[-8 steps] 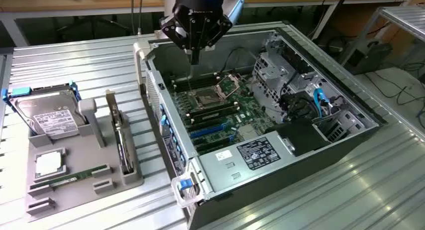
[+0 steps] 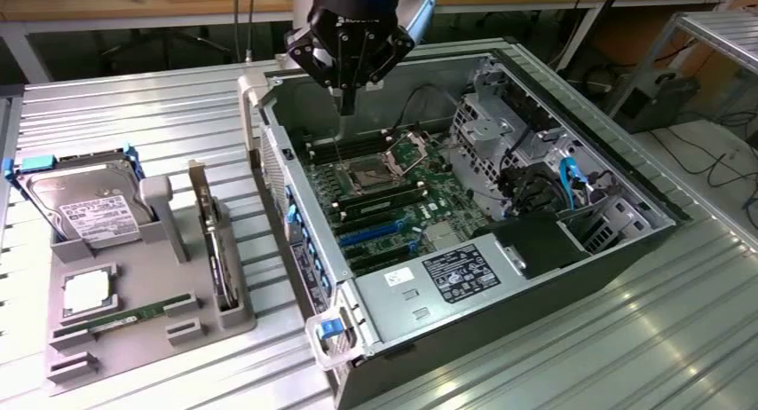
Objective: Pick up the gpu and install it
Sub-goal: 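Reach for the gpu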
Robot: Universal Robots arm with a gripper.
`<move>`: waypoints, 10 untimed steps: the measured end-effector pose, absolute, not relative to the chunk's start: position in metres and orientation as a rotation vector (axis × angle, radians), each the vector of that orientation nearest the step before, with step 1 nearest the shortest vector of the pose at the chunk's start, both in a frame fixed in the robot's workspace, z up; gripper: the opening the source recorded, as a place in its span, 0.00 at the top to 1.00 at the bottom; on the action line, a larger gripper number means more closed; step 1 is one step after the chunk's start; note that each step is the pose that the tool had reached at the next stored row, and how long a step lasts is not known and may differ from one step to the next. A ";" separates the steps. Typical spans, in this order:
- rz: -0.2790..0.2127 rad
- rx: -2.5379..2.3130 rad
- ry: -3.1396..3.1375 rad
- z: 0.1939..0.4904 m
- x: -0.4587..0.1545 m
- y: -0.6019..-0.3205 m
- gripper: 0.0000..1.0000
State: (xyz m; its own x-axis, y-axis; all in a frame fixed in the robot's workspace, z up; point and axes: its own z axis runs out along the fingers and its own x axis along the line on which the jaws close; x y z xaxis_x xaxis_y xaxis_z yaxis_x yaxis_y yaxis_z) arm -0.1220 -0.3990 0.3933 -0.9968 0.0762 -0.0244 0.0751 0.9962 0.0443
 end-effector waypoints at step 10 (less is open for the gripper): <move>0.067 0.118 3.113 0.393 -0.176 -0.418 0.89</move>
